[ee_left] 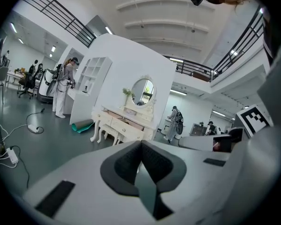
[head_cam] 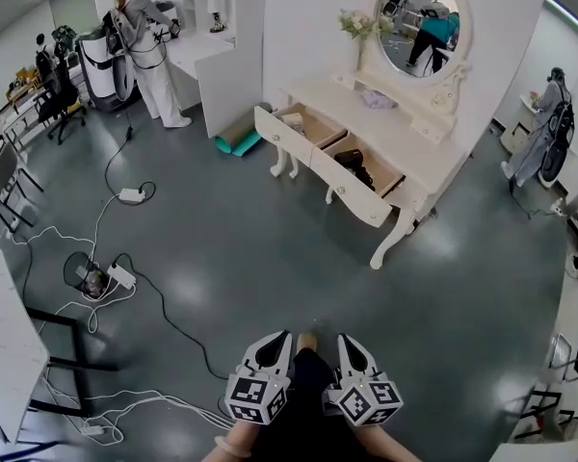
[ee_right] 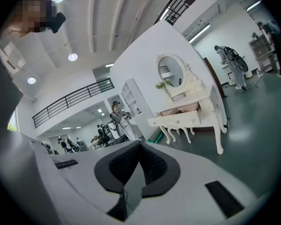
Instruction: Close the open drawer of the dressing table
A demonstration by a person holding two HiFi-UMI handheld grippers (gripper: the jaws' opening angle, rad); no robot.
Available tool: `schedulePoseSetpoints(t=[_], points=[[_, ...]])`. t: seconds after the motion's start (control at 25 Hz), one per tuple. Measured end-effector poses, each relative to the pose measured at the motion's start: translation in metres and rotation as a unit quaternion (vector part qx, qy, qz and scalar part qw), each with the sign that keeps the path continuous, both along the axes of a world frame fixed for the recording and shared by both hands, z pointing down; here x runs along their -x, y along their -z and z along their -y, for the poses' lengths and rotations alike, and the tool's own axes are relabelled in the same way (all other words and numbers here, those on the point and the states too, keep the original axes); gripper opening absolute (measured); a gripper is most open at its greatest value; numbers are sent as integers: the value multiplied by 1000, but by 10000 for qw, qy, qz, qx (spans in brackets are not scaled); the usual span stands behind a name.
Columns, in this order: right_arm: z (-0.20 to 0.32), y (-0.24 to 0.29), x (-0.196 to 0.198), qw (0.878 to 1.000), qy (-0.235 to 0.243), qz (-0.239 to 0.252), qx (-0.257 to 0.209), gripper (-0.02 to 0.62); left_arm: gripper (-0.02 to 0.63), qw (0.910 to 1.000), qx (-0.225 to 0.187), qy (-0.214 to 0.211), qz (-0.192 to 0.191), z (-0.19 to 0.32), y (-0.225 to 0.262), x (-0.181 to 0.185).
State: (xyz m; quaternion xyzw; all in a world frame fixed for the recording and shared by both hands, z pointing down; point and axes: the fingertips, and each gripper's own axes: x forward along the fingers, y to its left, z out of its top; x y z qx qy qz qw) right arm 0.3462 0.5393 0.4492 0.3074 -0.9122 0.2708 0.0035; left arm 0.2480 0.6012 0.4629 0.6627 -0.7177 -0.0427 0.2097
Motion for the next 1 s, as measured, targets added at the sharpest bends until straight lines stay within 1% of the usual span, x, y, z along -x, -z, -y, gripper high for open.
schedulePoseSetpoints(t=[0.16,0.36,0.64,1.0], points=[[11,-3,10,10000,74,-17,4,26,23,10000,9,-1,2,12,-3,7],[38,-9,25,9999,106,-6,34,26,23,10000,-7,-54,36,40,-7,20],[101,-4,55,10000,72,46,-20,26,23,9999,-1,-46,132,98,-1,50],[178,3,102,9996,185,111,-203,26,23,9997,-44,12,245,175,3,88]])
